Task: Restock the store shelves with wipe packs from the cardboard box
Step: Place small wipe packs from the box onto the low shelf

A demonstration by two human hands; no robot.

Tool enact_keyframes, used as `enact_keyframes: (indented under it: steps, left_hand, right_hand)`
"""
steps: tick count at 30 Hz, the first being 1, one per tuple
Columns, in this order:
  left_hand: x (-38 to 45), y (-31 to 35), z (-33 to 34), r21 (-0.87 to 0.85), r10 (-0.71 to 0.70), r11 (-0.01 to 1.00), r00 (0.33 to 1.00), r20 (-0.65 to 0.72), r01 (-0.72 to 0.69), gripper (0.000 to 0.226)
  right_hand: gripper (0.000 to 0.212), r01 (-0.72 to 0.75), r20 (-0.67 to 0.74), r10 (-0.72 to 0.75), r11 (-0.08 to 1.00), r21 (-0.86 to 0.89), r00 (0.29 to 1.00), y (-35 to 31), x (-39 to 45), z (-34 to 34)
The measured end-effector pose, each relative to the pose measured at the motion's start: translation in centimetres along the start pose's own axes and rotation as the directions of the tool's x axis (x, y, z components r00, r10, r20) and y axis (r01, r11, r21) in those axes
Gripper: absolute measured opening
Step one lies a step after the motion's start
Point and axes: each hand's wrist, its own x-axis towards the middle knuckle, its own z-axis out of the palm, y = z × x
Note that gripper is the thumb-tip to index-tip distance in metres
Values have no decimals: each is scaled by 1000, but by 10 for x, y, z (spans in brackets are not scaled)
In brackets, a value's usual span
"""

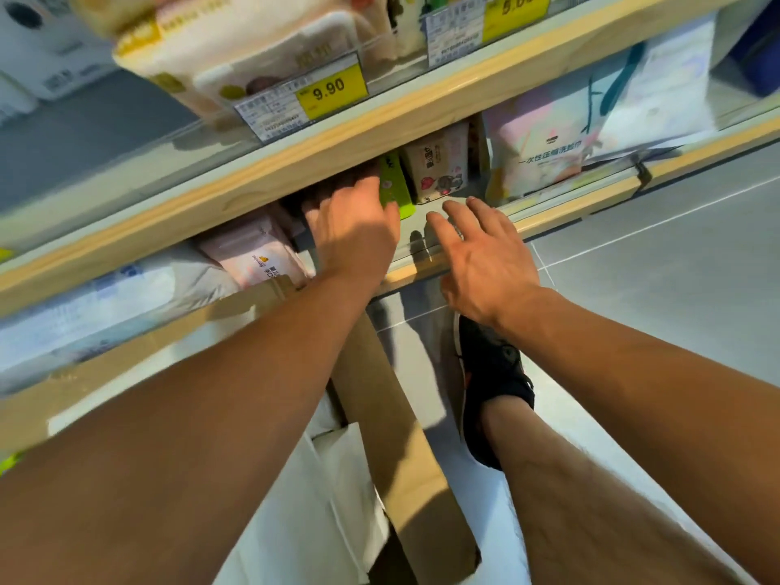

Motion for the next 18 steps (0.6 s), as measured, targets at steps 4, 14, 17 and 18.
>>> enact_keyframes:
  steps: [4, 14, 17, 18]
  left_hand:
    - [-41, -13, -29, 3, 192, 981, 978, 78, -193, 61]
    - [-137, -84, -183, 9, 346, 938, 938, 23, -346, 60]
    - [-169, -122, -212, 11, 337, 942, 941, 18, -337, 60]
    - [-180, -136, -220, 19, 332, 943, 943, 19, -333, 60]
  right_hand:
    - [81, 49, 54, -43, 992, -117, 998, 5, -14, -50]
    - [67, 107, 7, -107, 986, -129, 994, -99, -77, -181]
    - [66, 173, -29, -178, 976, -130, 984, -147, -92, -195]
    - [66, 199, -32, -205, 971, -130, 978, -164, -97, -197]
